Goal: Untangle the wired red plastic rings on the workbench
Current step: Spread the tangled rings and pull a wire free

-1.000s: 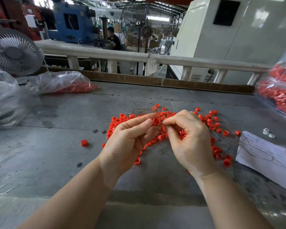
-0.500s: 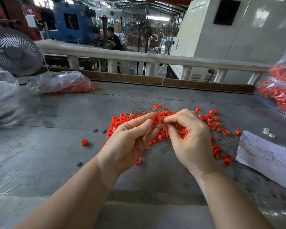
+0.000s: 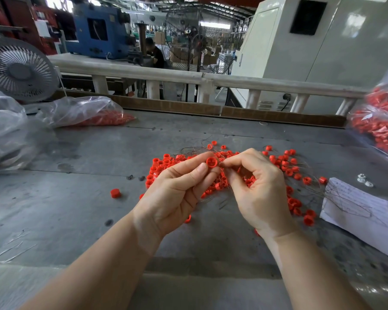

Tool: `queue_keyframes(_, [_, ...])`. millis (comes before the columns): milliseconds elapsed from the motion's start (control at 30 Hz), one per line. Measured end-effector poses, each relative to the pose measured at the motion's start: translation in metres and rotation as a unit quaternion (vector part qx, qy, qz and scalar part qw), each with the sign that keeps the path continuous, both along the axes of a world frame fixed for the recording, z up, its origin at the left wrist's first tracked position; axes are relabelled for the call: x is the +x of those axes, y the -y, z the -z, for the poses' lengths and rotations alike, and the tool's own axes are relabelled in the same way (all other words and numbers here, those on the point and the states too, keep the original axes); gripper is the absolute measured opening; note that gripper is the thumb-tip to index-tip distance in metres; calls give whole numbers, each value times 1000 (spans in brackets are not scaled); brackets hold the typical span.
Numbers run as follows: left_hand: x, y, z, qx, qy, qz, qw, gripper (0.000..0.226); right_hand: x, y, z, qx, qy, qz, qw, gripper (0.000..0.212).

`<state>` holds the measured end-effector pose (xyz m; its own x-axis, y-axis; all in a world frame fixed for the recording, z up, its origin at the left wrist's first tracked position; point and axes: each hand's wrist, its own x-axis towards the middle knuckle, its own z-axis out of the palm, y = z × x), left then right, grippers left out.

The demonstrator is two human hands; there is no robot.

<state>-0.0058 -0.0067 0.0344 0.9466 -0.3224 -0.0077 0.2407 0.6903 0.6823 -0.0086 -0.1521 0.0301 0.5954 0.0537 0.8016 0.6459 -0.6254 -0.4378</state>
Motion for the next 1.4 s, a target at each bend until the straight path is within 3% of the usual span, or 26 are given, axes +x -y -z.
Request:
queue_keyframes(233, [-1,0,-1,-1,-3,4,1000,26,-1,-1,-1,22,-29,-16,999,10])
queue_keyframes(400, [-2,1,-2,-16,-14,4,1000,27,-2,-3,-4,116,-107,-72,985,28])
queue_keyframes(500, [-3,2,-3,-18,-12,6,1000,27,0,-3,-3,193,-172,-113,959,26])
queue_keyframes(633, [-3,1,-2,-24,-14,16,999,27,-1,-4,-2,267,-249,-189,912,10])
queue_keyframes(900, [-3,1,1,-30,-9,33,999,27,-1,-5,-2,350,-335,-224,845,30])
queue_keyframes(1267, [-2,1,2,-18,-7,19,1000,25,2,-4,2,328,-362,-197,850,26])
queue_keyframes(1333, [0,1,3,-18,-16,1,1000,25,4,0,3,322,-349,-171,863,14])
queue_keyframes(1400, [3,0,5,-16,-28,-19,999,24,7,8,2,288,-307,-84,903,17])
